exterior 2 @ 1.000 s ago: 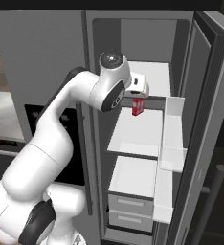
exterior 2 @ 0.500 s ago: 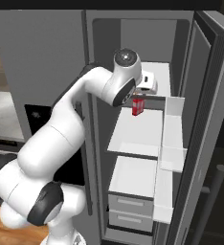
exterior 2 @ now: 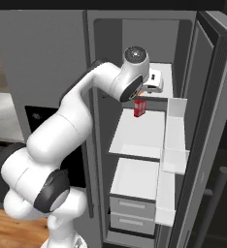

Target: Pick the cheese from the fridge and the cheese grater from the cabinet and place them next to the salad bowl.

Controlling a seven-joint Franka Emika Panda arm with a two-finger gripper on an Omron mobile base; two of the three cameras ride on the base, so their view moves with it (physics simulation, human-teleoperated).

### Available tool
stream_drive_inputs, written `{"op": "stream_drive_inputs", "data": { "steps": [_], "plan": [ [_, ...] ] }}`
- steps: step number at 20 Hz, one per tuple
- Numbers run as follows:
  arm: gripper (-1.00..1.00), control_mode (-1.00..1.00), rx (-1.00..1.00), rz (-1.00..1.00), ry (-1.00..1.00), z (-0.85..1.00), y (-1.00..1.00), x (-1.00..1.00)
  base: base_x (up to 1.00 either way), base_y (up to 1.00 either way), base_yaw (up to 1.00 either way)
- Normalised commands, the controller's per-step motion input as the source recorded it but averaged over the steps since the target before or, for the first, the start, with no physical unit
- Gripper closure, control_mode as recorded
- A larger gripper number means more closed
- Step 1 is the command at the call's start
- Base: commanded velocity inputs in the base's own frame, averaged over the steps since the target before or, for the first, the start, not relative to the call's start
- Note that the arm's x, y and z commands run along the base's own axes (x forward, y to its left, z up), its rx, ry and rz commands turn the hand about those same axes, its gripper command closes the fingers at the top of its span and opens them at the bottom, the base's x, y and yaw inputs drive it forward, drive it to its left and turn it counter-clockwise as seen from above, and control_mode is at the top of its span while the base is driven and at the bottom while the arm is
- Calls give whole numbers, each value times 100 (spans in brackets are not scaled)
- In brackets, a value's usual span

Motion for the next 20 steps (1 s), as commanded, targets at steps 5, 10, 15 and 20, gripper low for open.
{"op": "stream_drive_inputs", "data": {
  "steps": [5, 10, 15, 20],
  "plan": [
    [-100, -100, 1, 0, 0, 0, 0, 36, 0, 0, 0],
    [-100, -100, 0, 0, 0, -3, 0, 42, 0, 0, 0],
    [-100, -100, 0, 0, 0, -11, 0, 32, 0, 0, 0],
    [-100, -100, 0, 0, 0, -12, 0, 27, 0, 0, 0]
  ]
}}
